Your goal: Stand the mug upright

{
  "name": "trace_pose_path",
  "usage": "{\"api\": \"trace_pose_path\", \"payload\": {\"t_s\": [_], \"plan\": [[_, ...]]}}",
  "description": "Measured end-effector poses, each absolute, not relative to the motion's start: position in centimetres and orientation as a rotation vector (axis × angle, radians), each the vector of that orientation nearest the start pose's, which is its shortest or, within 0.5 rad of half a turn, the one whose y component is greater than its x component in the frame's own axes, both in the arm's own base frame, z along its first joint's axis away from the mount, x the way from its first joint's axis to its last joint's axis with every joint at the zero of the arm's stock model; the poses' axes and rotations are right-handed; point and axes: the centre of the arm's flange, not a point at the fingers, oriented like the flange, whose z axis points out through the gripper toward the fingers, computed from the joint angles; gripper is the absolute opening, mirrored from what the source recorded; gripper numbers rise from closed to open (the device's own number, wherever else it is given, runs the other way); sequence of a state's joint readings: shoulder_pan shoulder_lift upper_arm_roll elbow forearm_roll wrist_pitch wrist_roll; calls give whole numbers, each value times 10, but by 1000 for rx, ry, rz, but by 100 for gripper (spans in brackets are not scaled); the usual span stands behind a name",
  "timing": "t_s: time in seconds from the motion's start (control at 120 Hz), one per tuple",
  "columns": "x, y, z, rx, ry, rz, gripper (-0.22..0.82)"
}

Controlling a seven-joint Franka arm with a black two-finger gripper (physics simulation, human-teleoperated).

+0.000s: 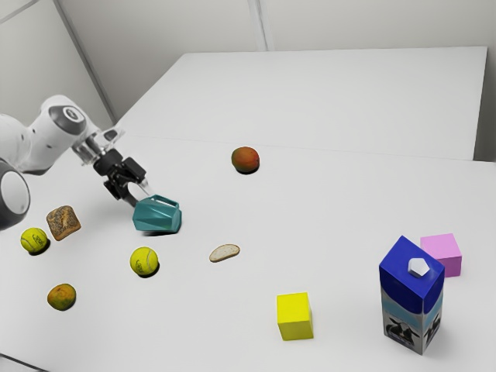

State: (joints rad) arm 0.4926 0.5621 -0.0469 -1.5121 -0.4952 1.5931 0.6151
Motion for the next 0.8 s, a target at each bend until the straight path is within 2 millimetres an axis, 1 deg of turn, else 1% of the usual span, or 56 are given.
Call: {"api": "trace_pose_path", "payload": {"t_s": [0.175, 0.267, 0.4, 0.442, 0.533, 0.667, 0.708, 0.8], "plan": [[597, 233, 309, 2432, -38, -191, 60], [592, 228, 297, 2407, -27, -199, 60], [592, 224, 296, 2396, -27, -183, 57], [593, 223, 297, 2395, -27, -176, 53], [595, 220, 299, 2393, -31, -164, 39], [598, 215, 305, 2390, -41, -145, 24], [600, 212, 307, 2388, -48, -140, 20], [606, 197, 319, 2384, -79, -124, 12]]}}
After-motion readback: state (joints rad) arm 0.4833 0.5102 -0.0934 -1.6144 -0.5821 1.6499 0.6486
